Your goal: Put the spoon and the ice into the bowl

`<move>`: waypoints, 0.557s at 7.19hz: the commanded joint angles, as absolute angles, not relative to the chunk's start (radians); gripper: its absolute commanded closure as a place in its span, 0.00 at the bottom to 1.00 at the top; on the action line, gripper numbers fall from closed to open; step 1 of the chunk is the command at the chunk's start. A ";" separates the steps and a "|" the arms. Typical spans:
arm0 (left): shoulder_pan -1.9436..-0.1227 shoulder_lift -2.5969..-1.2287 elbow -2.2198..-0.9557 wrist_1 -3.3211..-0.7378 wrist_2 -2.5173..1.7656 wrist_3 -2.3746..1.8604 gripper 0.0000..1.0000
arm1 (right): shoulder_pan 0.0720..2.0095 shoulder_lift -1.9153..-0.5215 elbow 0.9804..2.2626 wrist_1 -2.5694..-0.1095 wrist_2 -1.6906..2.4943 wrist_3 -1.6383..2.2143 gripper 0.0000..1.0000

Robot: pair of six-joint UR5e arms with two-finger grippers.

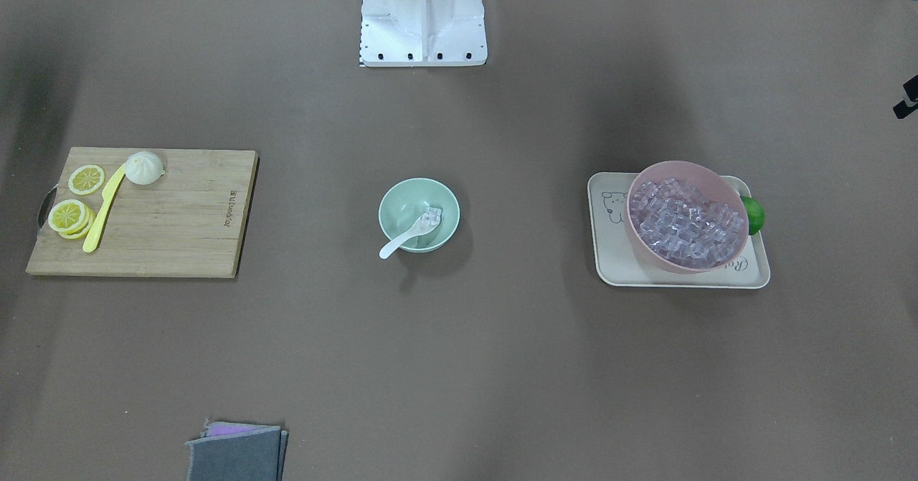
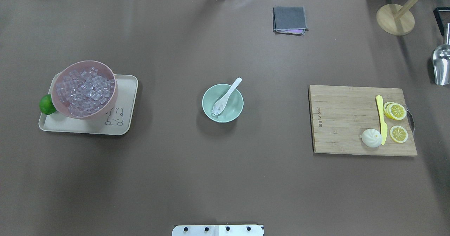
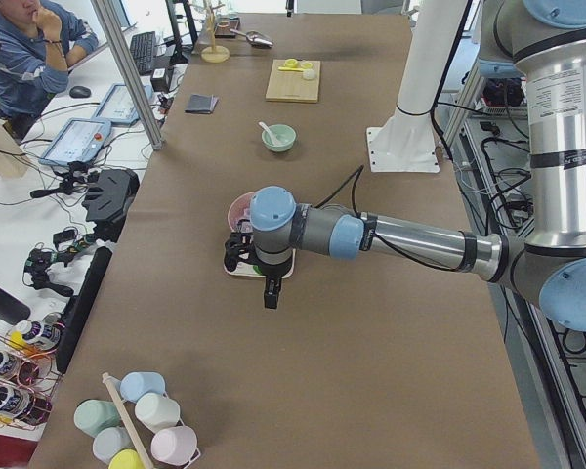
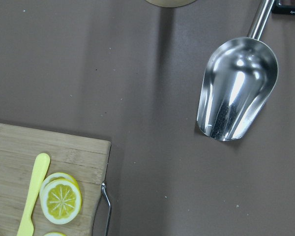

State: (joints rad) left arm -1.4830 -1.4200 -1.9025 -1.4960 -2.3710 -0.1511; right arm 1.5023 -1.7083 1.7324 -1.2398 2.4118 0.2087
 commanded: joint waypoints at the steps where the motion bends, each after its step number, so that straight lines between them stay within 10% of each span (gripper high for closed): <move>1: -1.508 -1.411 -1.920 -1.459 -2.373 -0.153 0.02 | 1.523 -1.707 1.752 -1.276 2.436 0.207 0.00; 4: -1.519 -1.407 -1.945 -1.457 -2.362 -0.149 0.02 | 1.522 -1.733 1.781 -1.282 2.427 0.206 0.00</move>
